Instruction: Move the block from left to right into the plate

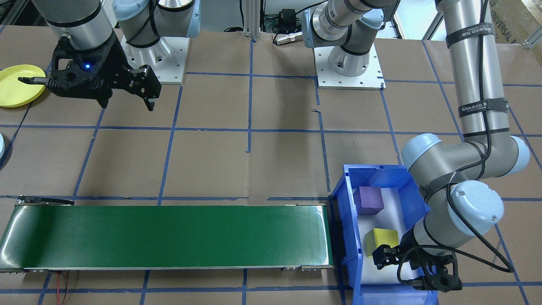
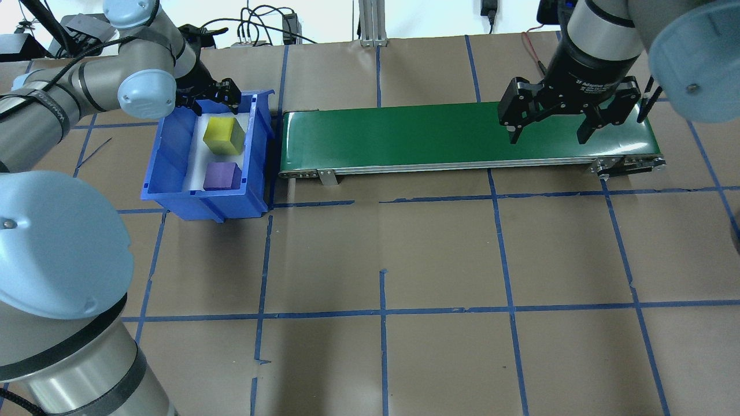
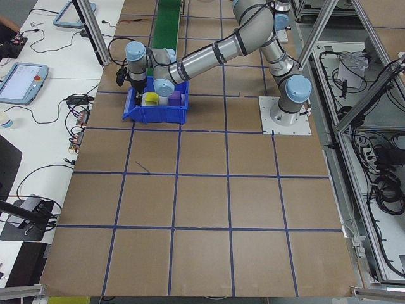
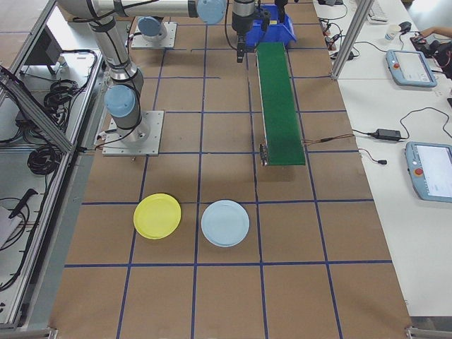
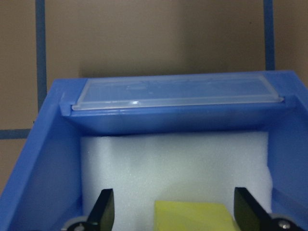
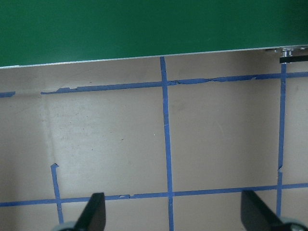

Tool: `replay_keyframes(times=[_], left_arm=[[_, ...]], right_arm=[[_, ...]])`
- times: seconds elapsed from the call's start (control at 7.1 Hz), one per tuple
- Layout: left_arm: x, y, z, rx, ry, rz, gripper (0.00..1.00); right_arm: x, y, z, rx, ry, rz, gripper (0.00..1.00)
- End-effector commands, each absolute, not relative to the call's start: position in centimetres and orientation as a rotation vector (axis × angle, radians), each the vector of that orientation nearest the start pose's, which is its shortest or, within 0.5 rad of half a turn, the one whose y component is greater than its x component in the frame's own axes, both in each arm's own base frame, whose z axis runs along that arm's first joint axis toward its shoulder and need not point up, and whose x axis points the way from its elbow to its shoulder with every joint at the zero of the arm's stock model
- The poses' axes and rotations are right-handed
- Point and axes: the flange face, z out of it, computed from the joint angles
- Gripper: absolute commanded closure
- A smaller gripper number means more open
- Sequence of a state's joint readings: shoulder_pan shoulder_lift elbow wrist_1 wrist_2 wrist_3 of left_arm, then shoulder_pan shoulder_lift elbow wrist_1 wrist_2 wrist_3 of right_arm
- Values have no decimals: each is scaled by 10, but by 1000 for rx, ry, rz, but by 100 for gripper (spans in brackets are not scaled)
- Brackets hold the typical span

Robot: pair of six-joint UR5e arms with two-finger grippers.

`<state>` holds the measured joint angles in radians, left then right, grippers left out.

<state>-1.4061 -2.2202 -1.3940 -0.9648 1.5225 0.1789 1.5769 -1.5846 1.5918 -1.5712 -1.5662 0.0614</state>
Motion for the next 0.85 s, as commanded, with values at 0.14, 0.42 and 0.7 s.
replay_keyframes(times=[0.14,0.42,0.7], left_arm=[[-22,-732,236,26,3187,-233,8],[-24,-725,234,25,3199,-205,0],[-26,-713,228,26,3206,-169,0]], right_arm=[[137,-485,484,87,3136,10,0],[137,-484,484,87,3136,12,0],[137,-485,484,84,3136,10,0]])
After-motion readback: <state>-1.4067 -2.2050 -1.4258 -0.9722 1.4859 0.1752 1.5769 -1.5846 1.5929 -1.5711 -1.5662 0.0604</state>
